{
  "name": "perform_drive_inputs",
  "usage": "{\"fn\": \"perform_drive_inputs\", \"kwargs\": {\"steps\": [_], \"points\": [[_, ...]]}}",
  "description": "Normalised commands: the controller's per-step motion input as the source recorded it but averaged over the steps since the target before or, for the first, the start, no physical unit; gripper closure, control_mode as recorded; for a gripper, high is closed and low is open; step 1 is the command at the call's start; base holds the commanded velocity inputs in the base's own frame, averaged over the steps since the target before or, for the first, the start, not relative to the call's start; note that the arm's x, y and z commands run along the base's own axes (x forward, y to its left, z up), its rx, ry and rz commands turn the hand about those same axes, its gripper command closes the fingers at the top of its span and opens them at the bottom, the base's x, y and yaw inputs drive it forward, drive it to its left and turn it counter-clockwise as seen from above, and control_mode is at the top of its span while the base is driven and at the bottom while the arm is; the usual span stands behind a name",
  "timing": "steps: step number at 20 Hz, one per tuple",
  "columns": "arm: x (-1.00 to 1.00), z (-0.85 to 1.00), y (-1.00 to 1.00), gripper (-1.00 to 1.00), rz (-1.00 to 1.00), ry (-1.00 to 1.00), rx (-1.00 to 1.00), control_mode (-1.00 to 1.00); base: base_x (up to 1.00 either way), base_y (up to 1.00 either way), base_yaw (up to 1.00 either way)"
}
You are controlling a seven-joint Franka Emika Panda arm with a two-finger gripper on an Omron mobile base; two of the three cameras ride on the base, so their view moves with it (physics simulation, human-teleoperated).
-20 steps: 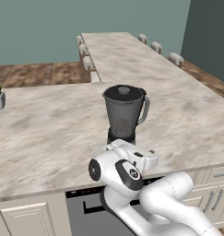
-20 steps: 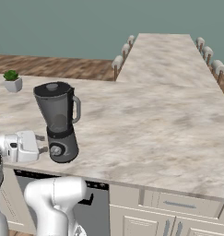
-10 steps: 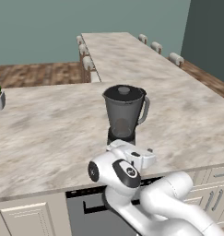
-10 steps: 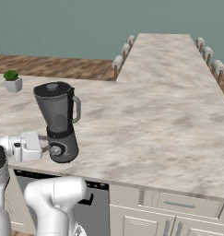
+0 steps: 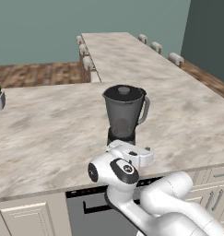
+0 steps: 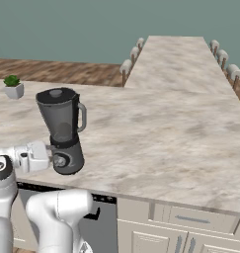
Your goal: Open the blender lid, put the orange in the blender, close the lid, and start the blender.
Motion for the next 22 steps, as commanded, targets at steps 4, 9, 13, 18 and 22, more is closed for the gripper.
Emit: {"fn": "perform_drive_inputs", "kwargs": {"steps": [4, 9, 13, 18, 22], "points": [[0.26, -0.19, 0.01, -1.00, 0.00, 0.00, -0.06, -1.00, 0.00, 0.00, 0.00], [0.32, -0.10, 0.09, -1.00, 0.00, 0.00, -0.04, -1.00, 0.00, 0.00, 0.00], [0.36, -0.08, 0.10, -1.00, 0.00, 0.00, -0.04, -1.00, 0.00, 0.00, 0.00], [0.34, -0.14, 0.17, -1.00, 0.00, 0.00, -0.05, -1.00, 0.00, 0.00, 0.00], [0.31, -0.21, 0.18, -1.00, 0.00, 0.00, -0.05, -1.00, 0.00, 0.00, 0.00]]}}
